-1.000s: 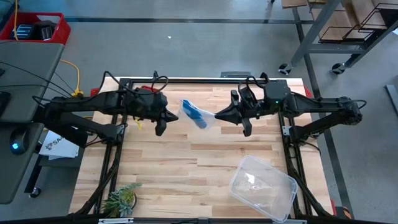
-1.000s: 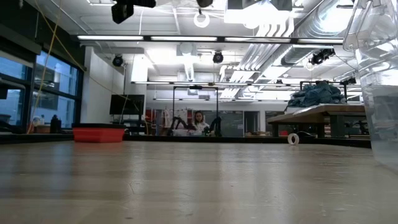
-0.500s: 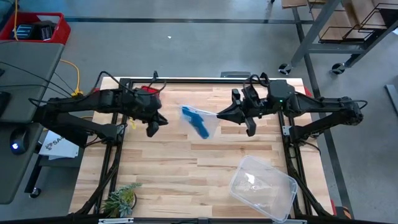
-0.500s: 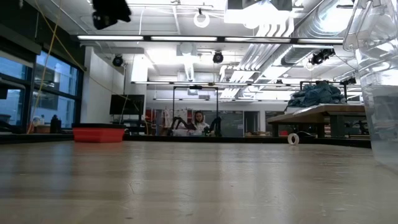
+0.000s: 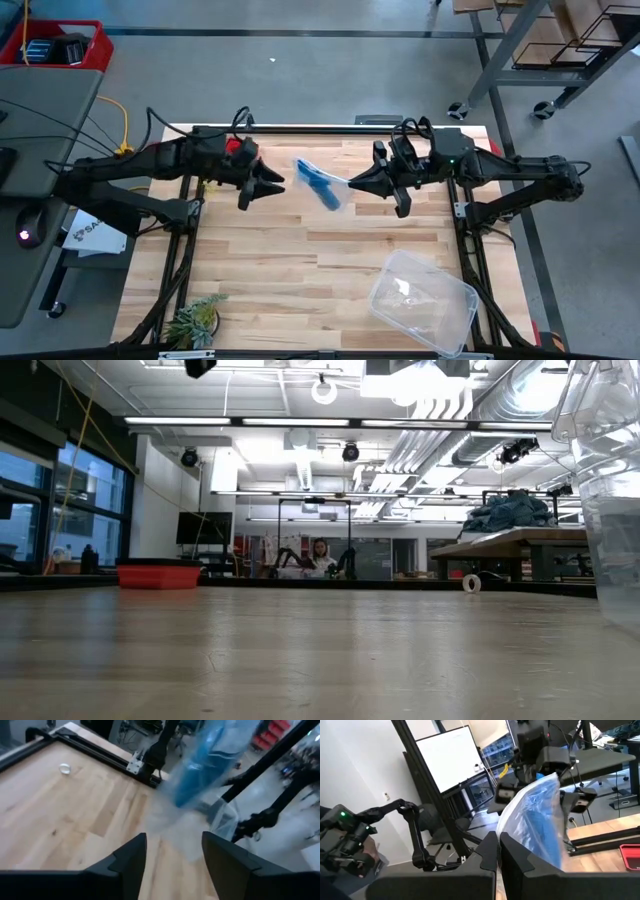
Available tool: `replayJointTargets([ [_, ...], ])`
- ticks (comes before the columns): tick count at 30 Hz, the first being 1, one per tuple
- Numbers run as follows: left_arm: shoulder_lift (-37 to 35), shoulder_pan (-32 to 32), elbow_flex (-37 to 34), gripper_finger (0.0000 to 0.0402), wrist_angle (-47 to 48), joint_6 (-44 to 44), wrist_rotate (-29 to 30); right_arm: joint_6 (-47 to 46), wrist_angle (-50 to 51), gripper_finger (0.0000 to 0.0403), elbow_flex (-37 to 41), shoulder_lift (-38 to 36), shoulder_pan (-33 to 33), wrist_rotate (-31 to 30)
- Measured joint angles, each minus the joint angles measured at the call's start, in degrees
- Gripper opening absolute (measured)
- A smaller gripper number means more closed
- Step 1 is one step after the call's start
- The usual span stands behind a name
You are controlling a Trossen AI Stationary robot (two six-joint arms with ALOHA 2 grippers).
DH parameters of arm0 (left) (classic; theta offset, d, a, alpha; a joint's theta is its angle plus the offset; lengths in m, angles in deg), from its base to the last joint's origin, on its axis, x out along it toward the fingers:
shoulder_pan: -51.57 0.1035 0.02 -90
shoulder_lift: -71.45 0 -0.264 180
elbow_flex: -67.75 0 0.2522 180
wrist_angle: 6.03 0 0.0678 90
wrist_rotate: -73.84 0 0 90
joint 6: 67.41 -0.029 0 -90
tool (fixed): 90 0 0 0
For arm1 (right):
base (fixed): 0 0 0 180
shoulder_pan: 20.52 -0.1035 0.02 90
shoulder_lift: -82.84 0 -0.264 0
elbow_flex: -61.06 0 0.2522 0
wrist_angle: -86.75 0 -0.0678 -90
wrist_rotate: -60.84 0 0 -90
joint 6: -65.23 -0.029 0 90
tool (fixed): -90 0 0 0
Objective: Roll bandage
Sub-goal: Put the blue rolled bandage into the transparent zip bag
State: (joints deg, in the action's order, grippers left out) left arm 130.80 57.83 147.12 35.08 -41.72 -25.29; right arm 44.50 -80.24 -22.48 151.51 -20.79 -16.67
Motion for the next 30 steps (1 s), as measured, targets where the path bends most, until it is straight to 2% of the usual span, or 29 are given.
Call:
replayJointTargets([
  [8,3.7,0.6,0.0,0.0213,-3.8,-3.5,1.8,-1.3,0.0,0.0,0.0,0.0,0.0,1.0],
  [13,5.4,0.3,0.0,0.0214,-7.0,-3.8,-2.4,-1.3,0.0,0.0,0.0,0.0,0.0,1.0],
  [18,6.0,0.3,0.0,0.0214,-8.5,-5.2,-3.4,-1.3,0.0,0.0,0.1,0.0,0.0,1.5],
  [24,9.2,0.5,0.0,0.0214,-11.5,-5.4,-9.8,-1.3,-0.9,0.0,0.1,0.0,0.0,1.6],
  [30,10.7,0.5,0.0,0.0204,-12.5,-5.6,-11.0,-1.3,-0.8,0.0,0.1,0.0,0.0,1.6],
])
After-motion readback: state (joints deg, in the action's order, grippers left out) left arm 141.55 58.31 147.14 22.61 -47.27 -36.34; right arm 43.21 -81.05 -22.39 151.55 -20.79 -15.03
